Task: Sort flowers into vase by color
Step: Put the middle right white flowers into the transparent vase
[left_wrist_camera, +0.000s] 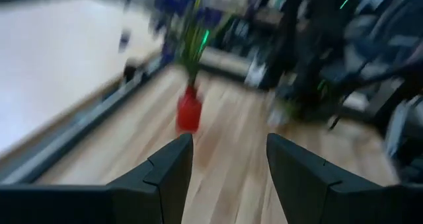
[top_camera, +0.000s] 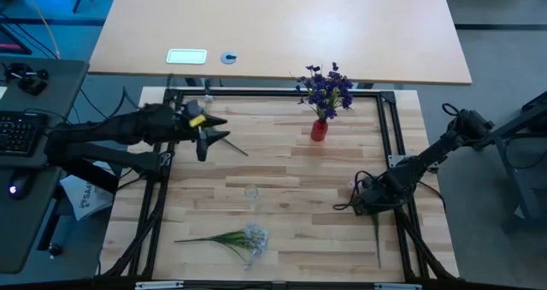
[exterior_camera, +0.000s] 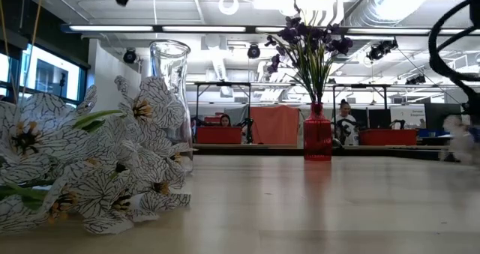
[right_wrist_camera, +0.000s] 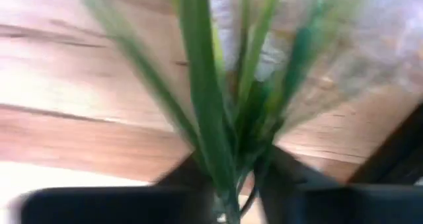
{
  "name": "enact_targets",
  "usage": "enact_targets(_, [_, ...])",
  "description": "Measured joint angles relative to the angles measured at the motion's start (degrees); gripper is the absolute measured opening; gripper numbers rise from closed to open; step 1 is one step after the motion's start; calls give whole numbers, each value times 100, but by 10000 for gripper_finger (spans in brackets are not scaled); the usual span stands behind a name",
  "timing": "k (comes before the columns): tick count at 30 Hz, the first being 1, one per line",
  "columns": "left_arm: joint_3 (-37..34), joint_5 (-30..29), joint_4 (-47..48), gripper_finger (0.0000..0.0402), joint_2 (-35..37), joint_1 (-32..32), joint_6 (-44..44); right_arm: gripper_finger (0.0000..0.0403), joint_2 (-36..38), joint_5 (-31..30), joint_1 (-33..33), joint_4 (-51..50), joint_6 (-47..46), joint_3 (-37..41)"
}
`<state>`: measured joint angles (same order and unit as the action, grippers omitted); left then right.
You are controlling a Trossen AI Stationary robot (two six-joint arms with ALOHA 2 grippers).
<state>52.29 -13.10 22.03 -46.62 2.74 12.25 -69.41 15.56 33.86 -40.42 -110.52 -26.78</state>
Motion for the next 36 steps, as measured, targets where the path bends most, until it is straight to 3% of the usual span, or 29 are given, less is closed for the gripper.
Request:
enact_targets(2, [15,4,-278,182,144,-21,-176,23,-4,-276,8,173,134,-123])
enact_targets(6, [245,-100,-495,181,449,-21,-339,27,-2,-1075,-84,681,677,-564])
enact_targets(9, [465,-116,-803,181,638,-21,-309,8,-2,-2116,-246,1272,1575,-968])
enact_targets(13, [623,-112,-1416,181,754,-21,-454,12,-2,-3825,-633,2829,3695,-1281])
enact_targets(16, [627,-113,-1659,181,771,-21,-582,6,-43,-4500,-1010,4854,6125,-1398])
enact_targets(19, [625,-112,-1551,181,761,-21,-575,4,-287,-4341,-1396,6694,8274,-1605])
enact_targets(22, [625,-97,-1259,181,752,-21,-336,5,-596,-3811,-1691,7622,9326,-2102])
enact_targets(25, [623,-59,-999,181,752,-21,-41,3,-959,-3241,-1863,7113,9796,-2837])
enact_targets(30, [621,98,-873,181,768,-23,112,3,-1819,-2905,-2034,5608,10425,-4129])
enact_targets(36, [618,190,-762,181,805,-73,113,3,-2414,-2393,-2215,5248,10710,-4959])
